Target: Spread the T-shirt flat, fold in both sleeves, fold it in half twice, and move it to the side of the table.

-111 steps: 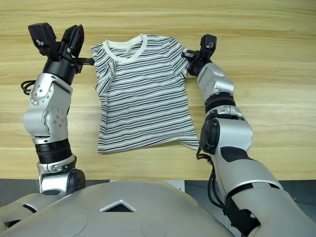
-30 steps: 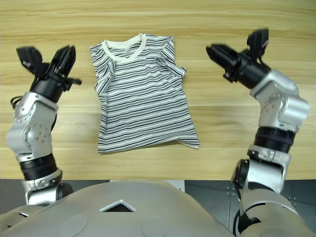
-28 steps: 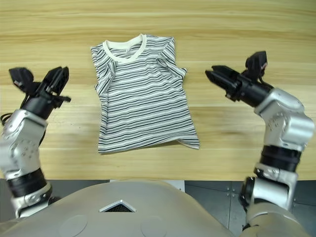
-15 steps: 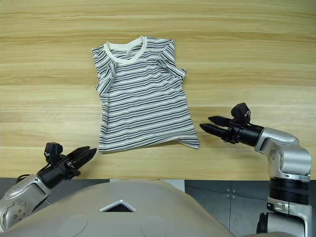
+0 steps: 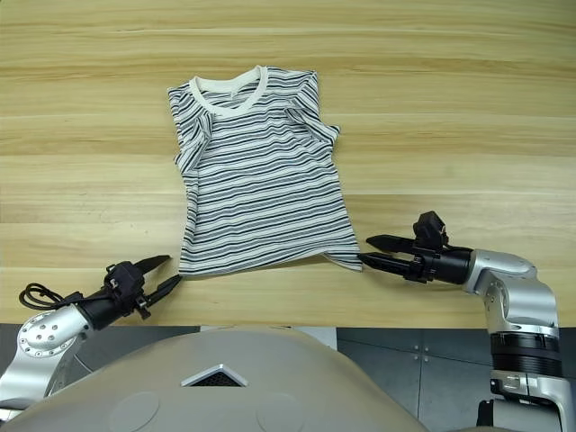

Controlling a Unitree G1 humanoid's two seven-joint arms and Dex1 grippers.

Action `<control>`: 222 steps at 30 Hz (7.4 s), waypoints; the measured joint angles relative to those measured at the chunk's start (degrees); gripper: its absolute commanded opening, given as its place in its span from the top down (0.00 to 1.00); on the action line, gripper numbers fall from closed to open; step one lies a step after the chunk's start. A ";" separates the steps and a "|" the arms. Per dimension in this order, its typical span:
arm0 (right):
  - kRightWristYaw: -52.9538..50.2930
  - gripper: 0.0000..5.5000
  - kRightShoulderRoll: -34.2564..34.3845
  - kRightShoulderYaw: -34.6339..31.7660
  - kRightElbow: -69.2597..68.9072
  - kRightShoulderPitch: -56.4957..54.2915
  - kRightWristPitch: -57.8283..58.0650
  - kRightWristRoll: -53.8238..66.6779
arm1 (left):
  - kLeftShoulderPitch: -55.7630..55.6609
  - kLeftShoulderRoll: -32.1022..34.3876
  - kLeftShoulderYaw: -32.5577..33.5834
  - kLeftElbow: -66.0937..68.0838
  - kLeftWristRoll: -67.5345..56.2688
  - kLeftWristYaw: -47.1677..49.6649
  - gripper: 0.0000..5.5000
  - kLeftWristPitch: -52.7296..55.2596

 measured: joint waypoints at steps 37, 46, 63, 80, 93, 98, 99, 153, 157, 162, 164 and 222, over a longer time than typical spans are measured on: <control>-1.78 0.46 0.13 4.30 0.48 -2.26 -1.65 1.63 | -4.85 5.92 -5.98 2.85 2.51 -0.72 0.73 -6.52; -2.17 0.46 0.27 4.45 1.25 -3.13 -0.92 2.28 | -3.00 6.95 -6.93 1.84 1.40 -3.25 0.98 -6.49; 4.12 0.46 -3.37 7.66 4.11 -2.52 -6.92 0.58 | -2.37 6.23 -6.41 1.88 0.54 -2.28 0.98 -6.07; 3.86 0.84 -4.57 11.15 0.18 0.17 -7.73 0.58 | -2.39 4.92 -6.51 1.20 0.91 -1.41 0.98 -5.22; -0.95 0.98 -3.77 10.47 2.68 -3.51 -7.15 -0.10 | -2.57 4.76 -6.48 1.02 0.96 -1.60 0.98 -5.14; 1.09 0.98 -4.38 11.04 1.38 -3.77 -6.30 -0.49 | -3.19 8.81 -3.72 -1.50 -10.90 -11.09 0.98 3.91; 2.06 0.98 -4.63 11.34 0.85 -3.67 -6.01 -0.49 | -3.05 10.43 -3.08 -2.67 -14.19 -13.95 0.98 6.00; -33.76 0.98 26.22 4.48 38.68 -48.21 -2.29 -7.96 | -56.66 -16.21 14.42 38.18 -35.44 10.80 0.98 37.38; -34.40 0.98 27.88 4.50 41.04 -51.56 -3.95 -9.32 | -57.85 -17.37 14.51 40.68 -33.70 10.92 0.98 36.50; -34.62 0.98 29.16 3.83 42.41 -53.32 -5.52 -9.88 | -58.51 -18.07 14.76 41.08 -32.99 10.80 0.98 35.60; -34.33 0.98 29.20 2.99 42.40 -54.01 -5.61 -9.85 | -58.60 -18.23 15.02 41.09 -32.84 10.70 0.98 35.52; -32.65 0.39 35.76 1.08 48.96 -55.38 -42.03 -16.82 | -70.15 -24.16 18.87 53.88 -22.09 9.72 0.63 4.54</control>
